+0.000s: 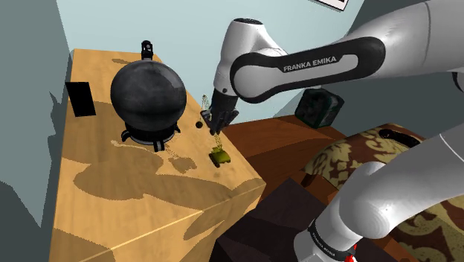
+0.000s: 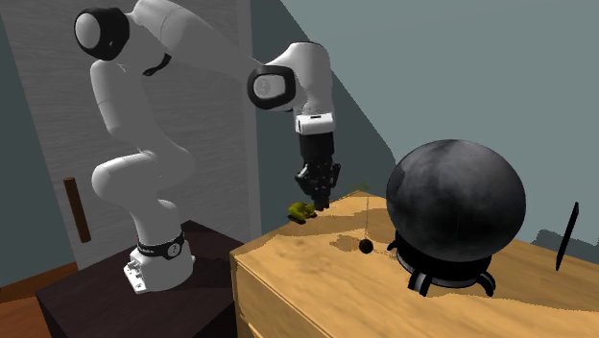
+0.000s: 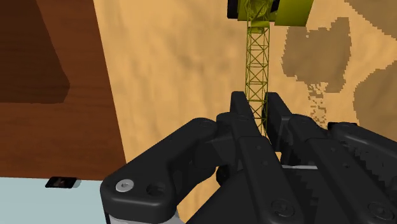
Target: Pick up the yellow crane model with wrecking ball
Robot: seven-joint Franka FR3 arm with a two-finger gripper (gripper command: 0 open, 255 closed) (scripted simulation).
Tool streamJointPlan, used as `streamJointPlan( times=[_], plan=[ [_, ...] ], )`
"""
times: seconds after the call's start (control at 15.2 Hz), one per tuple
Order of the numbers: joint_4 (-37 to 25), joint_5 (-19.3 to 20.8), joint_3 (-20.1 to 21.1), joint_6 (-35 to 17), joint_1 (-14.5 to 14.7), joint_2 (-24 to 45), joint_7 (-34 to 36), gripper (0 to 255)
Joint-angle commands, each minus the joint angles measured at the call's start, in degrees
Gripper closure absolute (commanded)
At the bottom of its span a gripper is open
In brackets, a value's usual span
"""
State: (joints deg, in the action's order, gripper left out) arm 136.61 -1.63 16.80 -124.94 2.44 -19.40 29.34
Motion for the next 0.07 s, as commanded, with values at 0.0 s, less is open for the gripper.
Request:
streamJointPlan(
  times=[0.0],
  plan=[
    [-0.35, -0.03, -0.11, 0.54, -0.02, -0.18, -0.14, 255]
  ],
)
